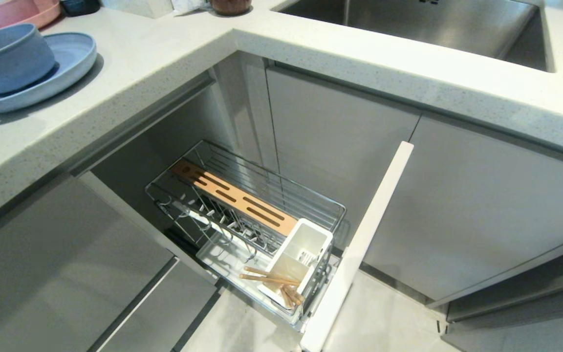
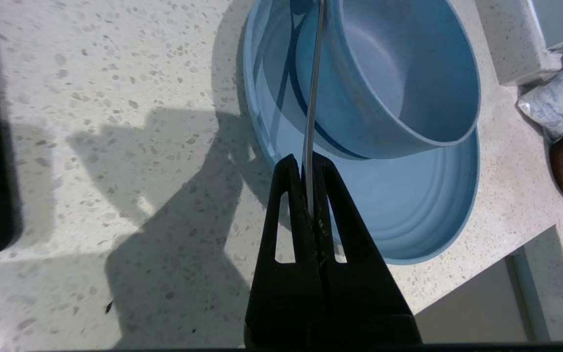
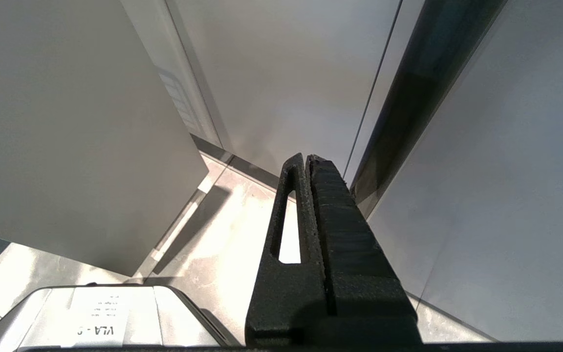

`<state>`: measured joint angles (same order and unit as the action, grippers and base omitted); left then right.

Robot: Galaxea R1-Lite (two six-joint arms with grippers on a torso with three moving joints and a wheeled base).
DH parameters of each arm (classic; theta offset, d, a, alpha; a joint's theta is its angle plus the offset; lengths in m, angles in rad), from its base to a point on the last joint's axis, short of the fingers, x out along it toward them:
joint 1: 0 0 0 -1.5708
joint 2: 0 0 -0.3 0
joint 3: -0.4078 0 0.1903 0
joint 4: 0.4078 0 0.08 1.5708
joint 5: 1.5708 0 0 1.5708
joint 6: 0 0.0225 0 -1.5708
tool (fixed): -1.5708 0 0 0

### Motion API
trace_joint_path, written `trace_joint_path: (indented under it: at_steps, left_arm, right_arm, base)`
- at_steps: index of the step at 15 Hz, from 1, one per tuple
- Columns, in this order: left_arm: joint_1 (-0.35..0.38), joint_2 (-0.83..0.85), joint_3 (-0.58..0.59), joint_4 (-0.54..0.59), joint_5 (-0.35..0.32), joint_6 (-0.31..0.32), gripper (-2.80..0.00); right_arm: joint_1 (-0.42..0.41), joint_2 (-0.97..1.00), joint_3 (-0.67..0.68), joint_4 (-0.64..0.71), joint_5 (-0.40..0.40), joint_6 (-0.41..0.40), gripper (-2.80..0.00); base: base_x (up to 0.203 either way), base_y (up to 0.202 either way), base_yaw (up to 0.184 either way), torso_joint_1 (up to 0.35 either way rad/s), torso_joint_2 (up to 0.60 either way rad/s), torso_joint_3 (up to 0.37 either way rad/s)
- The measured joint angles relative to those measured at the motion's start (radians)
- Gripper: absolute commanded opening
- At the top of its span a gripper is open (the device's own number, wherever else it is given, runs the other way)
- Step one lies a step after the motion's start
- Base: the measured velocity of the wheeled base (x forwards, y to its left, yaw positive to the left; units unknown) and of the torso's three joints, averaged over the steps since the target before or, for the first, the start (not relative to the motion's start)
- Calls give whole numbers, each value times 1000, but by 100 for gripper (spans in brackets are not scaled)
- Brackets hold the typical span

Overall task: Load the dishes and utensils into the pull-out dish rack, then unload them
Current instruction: Take the spoon out of the cupboard

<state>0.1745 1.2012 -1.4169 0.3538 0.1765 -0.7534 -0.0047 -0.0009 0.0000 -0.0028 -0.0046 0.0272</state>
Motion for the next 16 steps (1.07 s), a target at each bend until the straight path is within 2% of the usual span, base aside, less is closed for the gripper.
trace_joint_path:
  at_steps: [6,11,16]
  left_arm:
    - [2,13,20,-60,-19,0,-280]
    - [2,15,30,-60,-90,-1,-280]
    - [12,15,43,-61,-94,0,-280]
  right_arm:
    - [0,0,0,0,0,0,-280]
    - [0,0,0,0,0,0,-280]
    - [0,0,0,0,0,0,-280]
  base:
    - [0,0,0,0,0,0]
    - [0,0,0,0,0,0]
    - [0,0,0,0,0,0]
